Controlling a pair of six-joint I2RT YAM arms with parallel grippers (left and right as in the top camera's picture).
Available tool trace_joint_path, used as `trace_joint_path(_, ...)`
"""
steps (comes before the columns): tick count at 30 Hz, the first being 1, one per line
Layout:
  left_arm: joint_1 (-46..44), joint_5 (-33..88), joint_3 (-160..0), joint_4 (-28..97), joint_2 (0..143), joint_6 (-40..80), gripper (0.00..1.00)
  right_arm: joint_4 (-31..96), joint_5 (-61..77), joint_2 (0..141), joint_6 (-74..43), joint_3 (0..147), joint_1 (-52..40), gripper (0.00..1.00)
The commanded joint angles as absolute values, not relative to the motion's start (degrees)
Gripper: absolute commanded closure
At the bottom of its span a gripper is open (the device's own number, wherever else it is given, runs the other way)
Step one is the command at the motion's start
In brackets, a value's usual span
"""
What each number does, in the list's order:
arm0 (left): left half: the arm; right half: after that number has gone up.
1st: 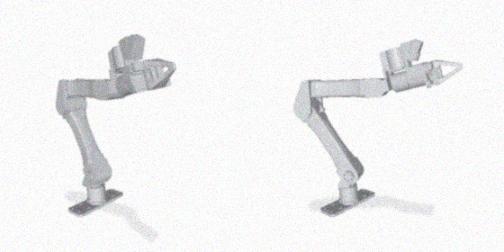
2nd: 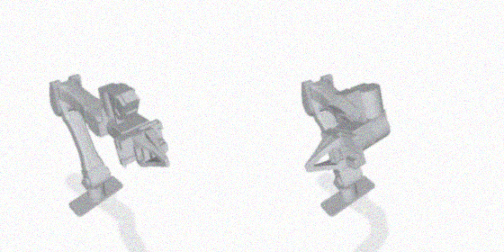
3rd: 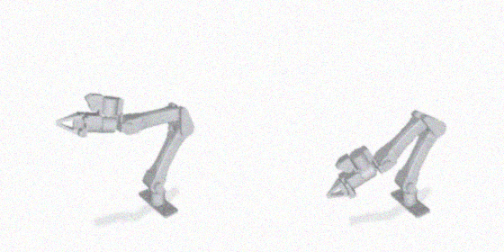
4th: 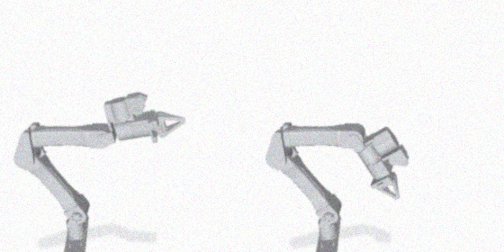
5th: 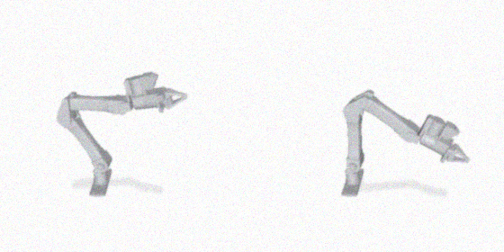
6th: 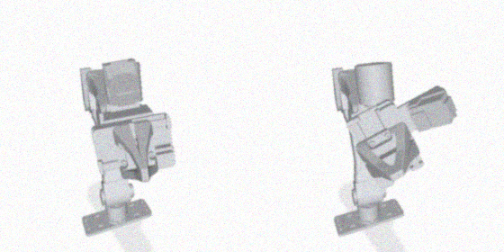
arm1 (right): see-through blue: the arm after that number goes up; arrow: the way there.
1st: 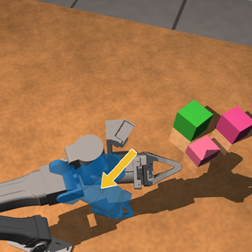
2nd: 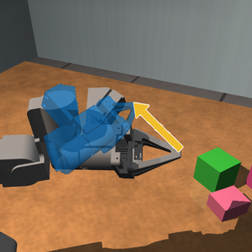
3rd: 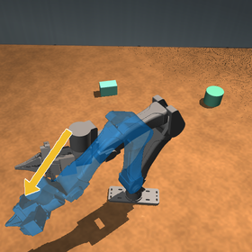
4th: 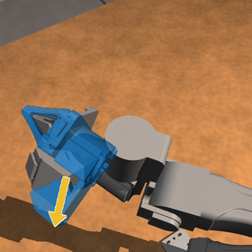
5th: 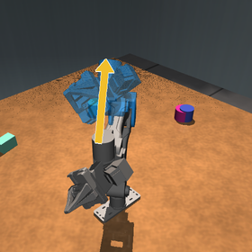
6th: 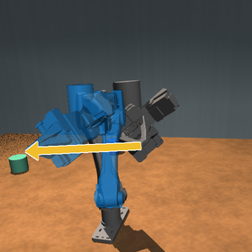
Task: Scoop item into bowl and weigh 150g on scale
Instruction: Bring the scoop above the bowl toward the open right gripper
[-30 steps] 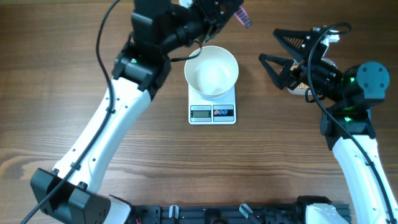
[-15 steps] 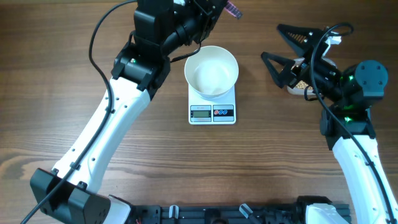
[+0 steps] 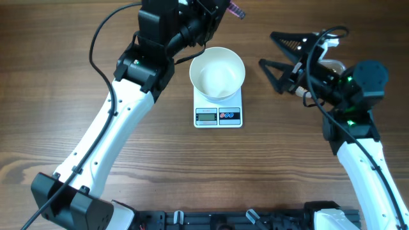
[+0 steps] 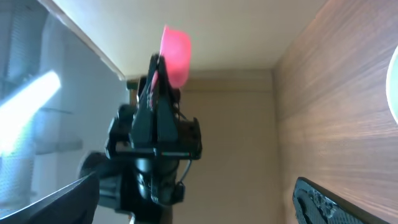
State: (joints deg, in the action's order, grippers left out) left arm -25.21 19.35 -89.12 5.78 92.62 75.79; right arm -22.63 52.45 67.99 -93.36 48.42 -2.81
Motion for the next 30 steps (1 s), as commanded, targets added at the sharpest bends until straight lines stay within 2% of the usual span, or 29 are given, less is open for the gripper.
trace_joint_path(1,-24.91,23.90,-89.73,5.87,94.89,75.90,0.96,-22.61,52.51,68.16,-86.72,49.80,-4.71,0.00)
trace_joint_path(7,-24.91,25.45,-89.73,5.63,96.09,75.92,0.96,-22.57,50.43,68.16,-85.60,49.80,-5.41,0.02)
trace_joint_path(12,-25.26,25.47,-89.73,4.78,96.12,75.92,0.96,-22.22,47.57,68.16,-88.71,49.80,-5.41,0.25)
trace_joint_path(16,-26.13,25.54,-89.73,4.75,96.14,75.94,0.96,-22.24,46.11,68.16,-91.55,49.80,-5.41,0.36)
trace_joint_path(30,-29.78,32.23,-89.73,6.00,96.14,73.23,0.96,-24.47,43.66,68.16,-93.54,49.80,-4.84,0.37)
